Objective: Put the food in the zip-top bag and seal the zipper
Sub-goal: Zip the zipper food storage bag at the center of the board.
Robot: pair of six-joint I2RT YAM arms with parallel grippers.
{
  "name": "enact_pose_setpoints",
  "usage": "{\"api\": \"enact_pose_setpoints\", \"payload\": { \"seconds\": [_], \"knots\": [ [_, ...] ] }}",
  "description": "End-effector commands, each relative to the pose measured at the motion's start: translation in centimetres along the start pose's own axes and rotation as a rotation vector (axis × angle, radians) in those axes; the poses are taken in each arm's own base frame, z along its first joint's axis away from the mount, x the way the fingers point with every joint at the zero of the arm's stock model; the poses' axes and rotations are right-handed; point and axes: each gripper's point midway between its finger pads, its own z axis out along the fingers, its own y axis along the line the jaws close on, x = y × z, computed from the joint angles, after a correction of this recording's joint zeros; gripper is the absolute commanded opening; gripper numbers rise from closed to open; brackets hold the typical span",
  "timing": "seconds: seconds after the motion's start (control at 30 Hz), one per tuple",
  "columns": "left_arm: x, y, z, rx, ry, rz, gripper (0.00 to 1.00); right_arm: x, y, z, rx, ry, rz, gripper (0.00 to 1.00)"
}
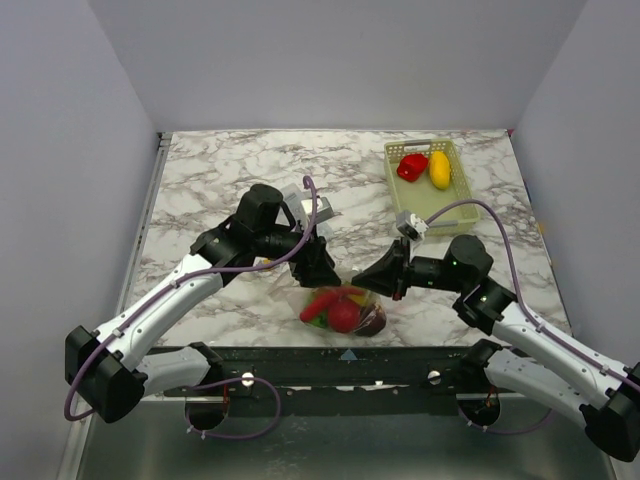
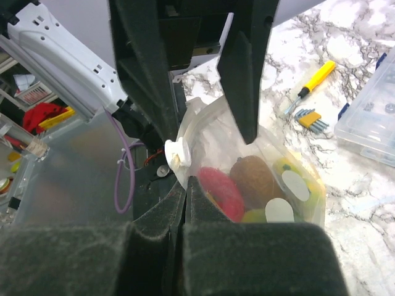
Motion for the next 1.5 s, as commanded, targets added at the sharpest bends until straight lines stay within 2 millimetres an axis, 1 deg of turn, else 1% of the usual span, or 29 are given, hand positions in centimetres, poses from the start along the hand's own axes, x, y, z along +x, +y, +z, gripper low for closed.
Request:
{"api": "enact_pose_setpoints", "payload": {
  "seconds": [0.0,0.1,0.13,0.17,0.2,0.23,0.27,0.33,0.43,0.5,0.57,0.6,0.63,0.67,0.7,0.77,0.87,0.97,1.03,1.13,1.3,1.47],
  "knots": [
    [-0.5,0.3,0.0,-0.015,-0.029,0.052,0.46,-0.7,0.7,0.0,-0.023,0.002,-0.016,0.00],
    [-0.9,0.0,0.0,0.001,-0.037,0.056,0.26,-0.9,0.1,0.1,0.015,0.014,0.018,0.00],
    [-1.0,-0.1,0.1,0.009,-0.038,0.056,0.20,-1.1,0.0,0.2,0.034,0.027,0.036,0.02],
    [-1.0,-0.2,0.1,0.019,-0.038,0.058,0.16,-1.2,-0.1,0.1,0.052,0.042,0.053,0.10],
    [-1.0,-0.3,0.1,0.024,-0.038,0.061,0.10,-1.4,-0.3,0.0,0.079,0.054,0.078,0.20],
    [-1.0,-0.3,0.1,0.025,-0.037,0.061,0.05,-1.8,-0.5,-0.2,0.116,0.051,0.110,0.29],
    [-1.0,-0.3,0.0,0.025,-0.037,0.061,0.00,-1.7,-0.8,-0.5,0.158,0.071,0.146,0.37],
    [-1.1,-0.3,0.0,0.018,-0.036,0.059,0.00,-2.2,-1.1,-1.0,0.224,0.107,0.177,0.46],
    [-1.2,0.0,0.1,0.000,-0.026,0.036,0.00,-2.9,-0.9,-1.6,0.271,0.189,0.182,0.50],
    [-1.1,0.2,0.3,0.003,-0.009,0.021,0.00,-3.7,-1.2,-1.8,0.303,0.221,0.157,0.52],
    [-1.1,0.1,0.5,0.021,0.004,0.013,0.00,-4.4,-1.9,-1.8,0.340,0.245,0.125,0.54],
    [-1.0,0.2,0.6,0.026,0.010,0.008,0.00,-5.0,-2.1,-1.7,0.351,0.254,0.107,0.54],
    [-0.9,0.1,0.7,0.034,0.012,0.008,0.00,-5.0,-2.4,-1.5,0.360,0.279,0.111,0.53],
    [-0.9,0.1,0.7,0.037,0.013,0.010,0.00,-5.4,-2.6,-1.4,0.370,0.290,0.106,0.51],
    [-0.9,0.0,0.6,0.040,0.011,0.014,0.00,-5.3,-3.0,-1.3,0.382,0.312,0.115,0.48],
    [-0.9,-0.2,0.5,0.044,0.006,0.027,0.00,-5.0,-2.9,-0.9,0.362,0.341,0.121,0.41],
    [-0.8,-0.3,0.3,0.040,-0.003,0.036,0.00,-4.2,-2.8,-0.5,0.332,0.371,0.148,0.41],
    [-0.8,-0.3,0.2,0.034,-0.003,0.038,0.00,-3.4,-2.0,0.1,0.267,0.399,0.194,0.41],
    [-1.0,-0.4,0.1,0.030,-0.006,0.043,0.00,-3.1,-2.0,0.2,0.265,0.408,0.219,0.41],
    [-1.1,-0.5,0.0,0.032,-0.016,0.050,0.00,-2.8,-2.0,0.5,0.266,0.422,0.251,0.35],
    [-1.1,-0.7,-0.1,0.041,-0.017,0.047,0.00,-2.8,-2.4,0.5,0.290,0.434,0.278,0.23],
    [-1.0,-0.8,-0.1,0.046,-0.016,0.045,0.00,-3.3,-2.3,1.0,0.282,0.429,0.284,0.23]
  ]
}}
